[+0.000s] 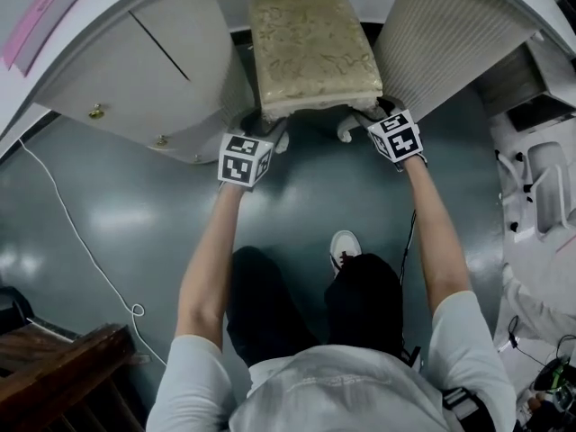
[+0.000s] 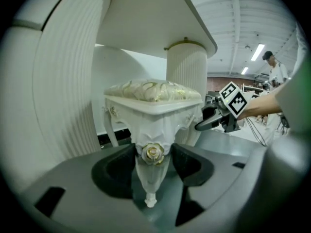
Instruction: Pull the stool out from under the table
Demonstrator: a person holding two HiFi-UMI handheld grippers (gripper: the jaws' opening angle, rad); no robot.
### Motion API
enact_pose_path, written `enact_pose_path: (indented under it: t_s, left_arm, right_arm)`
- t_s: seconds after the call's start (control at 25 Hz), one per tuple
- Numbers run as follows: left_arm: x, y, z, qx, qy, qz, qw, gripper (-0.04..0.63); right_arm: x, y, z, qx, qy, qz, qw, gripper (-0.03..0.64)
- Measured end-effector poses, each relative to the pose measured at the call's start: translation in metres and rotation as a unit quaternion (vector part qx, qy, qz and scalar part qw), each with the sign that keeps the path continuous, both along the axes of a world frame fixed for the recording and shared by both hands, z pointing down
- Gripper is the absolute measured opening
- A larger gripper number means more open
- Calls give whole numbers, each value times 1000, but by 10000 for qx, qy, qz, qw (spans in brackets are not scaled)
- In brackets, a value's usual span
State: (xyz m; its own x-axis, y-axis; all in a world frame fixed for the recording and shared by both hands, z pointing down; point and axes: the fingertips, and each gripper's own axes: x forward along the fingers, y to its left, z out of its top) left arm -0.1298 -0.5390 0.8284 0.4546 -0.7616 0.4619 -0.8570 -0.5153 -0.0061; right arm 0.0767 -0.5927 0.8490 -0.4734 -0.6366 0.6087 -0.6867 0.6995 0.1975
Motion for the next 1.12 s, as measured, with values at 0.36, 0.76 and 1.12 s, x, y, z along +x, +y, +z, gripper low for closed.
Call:
enact_pose_path:
  t_s: [0.36, 0.76, 1.12]
  left_arm:
    - [6, 63, 2, -159, 72, 166, 9997, 241]
    - [11, 117, -2, -341, 251, 466, 9980, 232]
    - [17, 138, -3, -502, 208, 345, 9979, 232]
  right_arm:
    - [8, 67, 3, -212, 64, 153, 9996, 259]
    - [15, 126, 0, -186, 156, 258, 9994, 259]
    - [21, 150, 0, -441, 241, 44, 9987, 256]
